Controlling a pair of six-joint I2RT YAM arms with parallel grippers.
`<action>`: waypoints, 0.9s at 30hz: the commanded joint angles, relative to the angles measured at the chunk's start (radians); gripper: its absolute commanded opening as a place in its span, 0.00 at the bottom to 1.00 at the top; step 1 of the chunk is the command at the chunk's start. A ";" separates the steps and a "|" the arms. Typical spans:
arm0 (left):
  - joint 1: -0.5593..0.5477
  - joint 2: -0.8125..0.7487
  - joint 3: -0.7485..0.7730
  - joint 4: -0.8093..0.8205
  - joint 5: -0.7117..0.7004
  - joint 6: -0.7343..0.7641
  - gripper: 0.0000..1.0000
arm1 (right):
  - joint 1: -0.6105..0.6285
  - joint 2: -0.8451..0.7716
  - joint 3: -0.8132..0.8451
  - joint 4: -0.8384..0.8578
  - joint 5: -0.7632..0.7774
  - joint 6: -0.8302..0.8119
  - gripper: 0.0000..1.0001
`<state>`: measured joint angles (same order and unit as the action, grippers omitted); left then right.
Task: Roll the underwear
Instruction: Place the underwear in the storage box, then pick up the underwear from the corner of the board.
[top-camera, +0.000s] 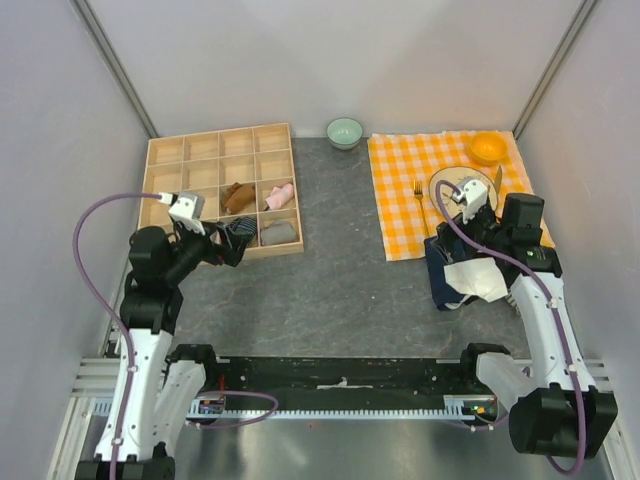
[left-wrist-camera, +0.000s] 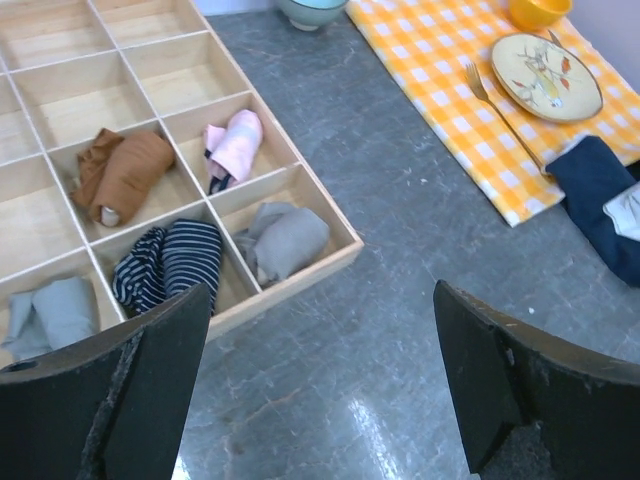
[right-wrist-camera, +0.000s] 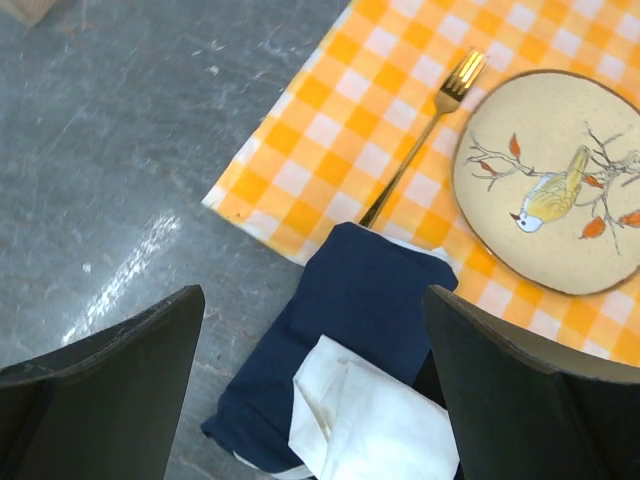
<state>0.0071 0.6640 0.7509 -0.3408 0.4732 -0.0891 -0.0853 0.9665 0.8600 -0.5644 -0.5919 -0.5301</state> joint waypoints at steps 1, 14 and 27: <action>-0.064 -0.104 -0.065 0.055 -0.048 -0.029 0.99 | -0.013 0.018 0.020 0.113 0.093 0.214 0.98; -0.114 -0.194 -0.153 0.148 0.036 -0.095 0.99 | -0.014 0.022 0.037 0.327 0.397 0.527 0.98; -0.125 -0.234 -0.177 0.181 0.085 -0.130 0.99 | -0.065 -0.106 -0.101 0.406 0.419 0.596 0.98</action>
<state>-0.1150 0.4438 0.5819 -0.2062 0.5270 -0.1757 -0.1375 0.8997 0.7971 -0.2188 -0.1856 0.0250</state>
